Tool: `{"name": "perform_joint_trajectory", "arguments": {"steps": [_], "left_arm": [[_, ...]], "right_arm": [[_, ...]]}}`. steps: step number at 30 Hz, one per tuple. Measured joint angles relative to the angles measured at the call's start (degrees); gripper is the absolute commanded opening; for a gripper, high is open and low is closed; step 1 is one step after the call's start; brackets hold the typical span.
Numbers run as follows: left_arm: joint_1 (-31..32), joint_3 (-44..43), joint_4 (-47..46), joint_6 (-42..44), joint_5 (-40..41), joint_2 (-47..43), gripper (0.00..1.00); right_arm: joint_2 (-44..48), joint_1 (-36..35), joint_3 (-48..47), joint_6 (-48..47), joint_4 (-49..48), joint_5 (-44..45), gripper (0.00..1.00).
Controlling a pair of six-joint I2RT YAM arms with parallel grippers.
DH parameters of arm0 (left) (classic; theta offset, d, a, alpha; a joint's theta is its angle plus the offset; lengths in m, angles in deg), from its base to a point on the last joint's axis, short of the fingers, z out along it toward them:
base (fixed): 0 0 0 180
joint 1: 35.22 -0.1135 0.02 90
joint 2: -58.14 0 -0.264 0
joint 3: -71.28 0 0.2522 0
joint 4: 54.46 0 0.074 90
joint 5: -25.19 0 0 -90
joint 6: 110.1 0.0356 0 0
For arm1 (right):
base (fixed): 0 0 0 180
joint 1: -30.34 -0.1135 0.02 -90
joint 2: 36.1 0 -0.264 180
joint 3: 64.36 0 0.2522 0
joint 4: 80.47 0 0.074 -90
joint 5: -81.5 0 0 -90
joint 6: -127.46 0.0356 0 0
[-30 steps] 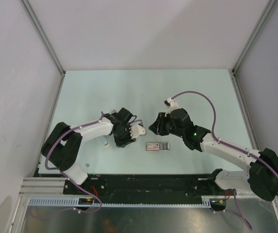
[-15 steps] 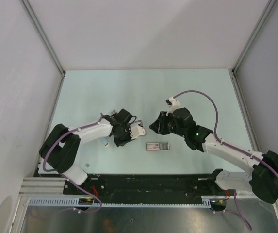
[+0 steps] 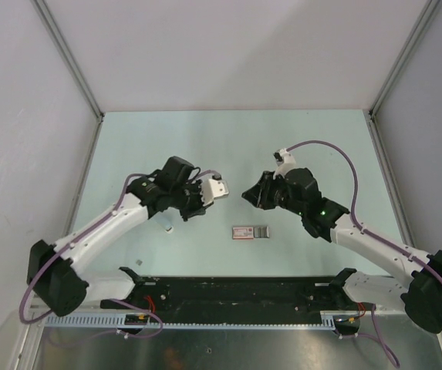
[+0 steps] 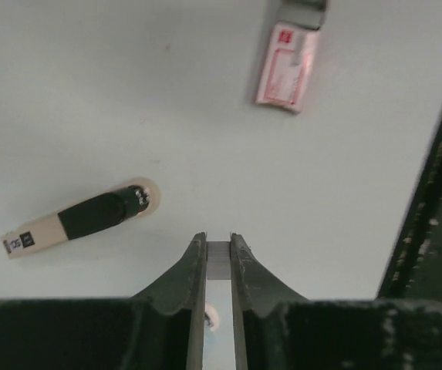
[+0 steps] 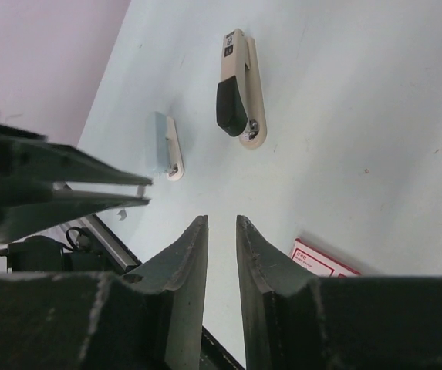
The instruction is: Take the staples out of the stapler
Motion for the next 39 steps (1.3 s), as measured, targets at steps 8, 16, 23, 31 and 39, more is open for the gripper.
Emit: {"name": "perform_joint_trajectory", "arguments": {"steps": [8, 16, 23, 31, 39], "left_arm": [[-0.22, -3.58, 6.82, 1.64, -16.74, -10.27, 0.0], [-1.16, -11.47, 11.87, 4.26, -34.88, -10.62, 0.0], [-1.66, -19.28, 18.32, 5.4, -42.64, -10.21, 0.0], [-7.04, -28.96, 18.75, -0.02, -58.29, -9.27, 0.0], [-10.29, -28.96, 19.21, -2.08, -62.69, -7.37, 0.0]], "right_arm": [[-0.04, 0.02, 0.0, -0.33, -0.68, -0.55, 0.32], [0.0, 0.07, 0.0, -1.55, -3.72, -2.45, 0.33], [1.16, 0.07, 0.02, -2.27, -5.2, -4.7, 0.38], [4.39, 0.04, 0.22, -2.58, -10.12, -9.29, 0.42], [5.64, -0.66, 0.22, -2.38, -15.8, -13.55, 0.43]]}}
